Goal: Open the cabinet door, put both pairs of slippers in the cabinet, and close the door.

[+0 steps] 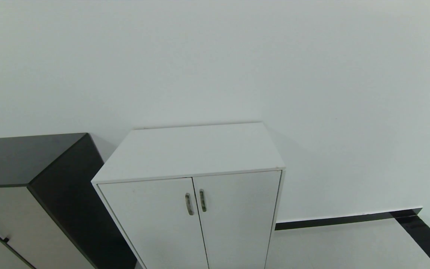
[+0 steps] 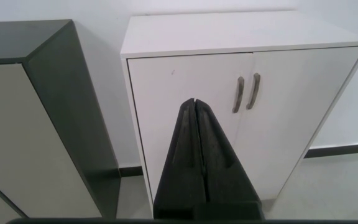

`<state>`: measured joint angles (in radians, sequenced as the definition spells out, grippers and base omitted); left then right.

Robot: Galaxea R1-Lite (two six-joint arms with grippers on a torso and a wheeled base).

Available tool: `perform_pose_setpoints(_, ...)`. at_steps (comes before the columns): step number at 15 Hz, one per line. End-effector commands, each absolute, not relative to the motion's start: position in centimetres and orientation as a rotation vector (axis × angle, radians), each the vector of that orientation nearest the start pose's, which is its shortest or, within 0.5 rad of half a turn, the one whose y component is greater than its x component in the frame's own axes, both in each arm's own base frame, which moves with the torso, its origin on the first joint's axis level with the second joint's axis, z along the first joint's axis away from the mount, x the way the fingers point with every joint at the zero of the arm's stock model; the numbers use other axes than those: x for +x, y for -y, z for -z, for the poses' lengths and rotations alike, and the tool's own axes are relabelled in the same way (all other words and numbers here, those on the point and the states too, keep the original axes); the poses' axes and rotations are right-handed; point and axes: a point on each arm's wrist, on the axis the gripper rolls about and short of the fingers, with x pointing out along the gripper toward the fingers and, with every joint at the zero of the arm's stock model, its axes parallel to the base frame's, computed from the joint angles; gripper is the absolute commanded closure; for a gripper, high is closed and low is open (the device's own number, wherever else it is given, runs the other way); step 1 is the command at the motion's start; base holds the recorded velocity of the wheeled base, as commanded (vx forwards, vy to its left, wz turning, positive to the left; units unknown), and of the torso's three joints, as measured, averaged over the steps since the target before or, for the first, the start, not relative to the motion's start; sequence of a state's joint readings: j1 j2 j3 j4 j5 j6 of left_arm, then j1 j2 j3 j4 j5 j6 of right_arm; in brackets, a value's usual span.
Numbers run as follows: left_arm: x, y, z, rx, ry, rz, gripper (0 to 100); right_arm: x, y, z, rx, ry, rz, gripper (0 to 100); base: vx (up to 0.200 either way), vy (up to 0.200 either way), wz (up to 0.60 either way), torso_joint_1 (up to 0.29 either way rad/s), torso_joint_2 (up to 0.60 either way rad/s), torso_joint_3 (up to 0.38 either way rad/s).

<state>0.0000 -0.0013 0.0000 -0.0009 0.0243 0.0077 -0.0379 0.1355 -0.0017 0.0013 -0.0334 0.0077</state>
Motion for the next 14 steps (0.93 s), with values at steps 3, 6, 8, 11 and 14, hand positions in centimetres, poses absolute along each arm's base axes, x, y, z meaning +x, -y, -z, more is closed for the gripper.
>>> perform_pose_setpoints(3, -2.28, -0.06, -7.56, 0.008, 0.001, -0.025, 100, -1.82, 0.00, -7.67, 0.012, -0.061, 0.066, 100, 0.000, 0.000, 0.00, 0.000, 0.00, 0.000)
perform_pose_setpoints(6, -2.28, -0.06, -7.56, 0.008, 0.001, -0.025, 100, -2.29, 0.06, -7.59, 0.012, 0.002, 0.026, 100, 0.000, 0.000, 0.00, 0.000, 0.00, 0.000)
perform_pose_setpoints(8, -2.28, -0.06, -7.56, 0.008, 0.001, -0.025, 100, -2.28, 0.07, -7.55, 0.020, 0.000, 0.031, 100, 0.000, 0.000, 0.00, 0.000, 0.00, 0.000)
perform_pose_setpoints(11, -2.28, -0.05, -7.55, 0.009, 0.000, -0.023, 100, -2.28, 0.07, -7.55, 0.021, 0.000, 0.029, 100, 0.000, 0.000, 0.00, 0.000, 0.00, 0.000)
perform_pose_setpoints(14, -2.28, -0.05, -7.55, 0.009, 0.000, -0.023, 100, -2.28, 0.06, -7.55, 0.018, 0.000, 0.026, 100, 0.000, 0.000, 0.00, 0.000, 0.00, 0.000)
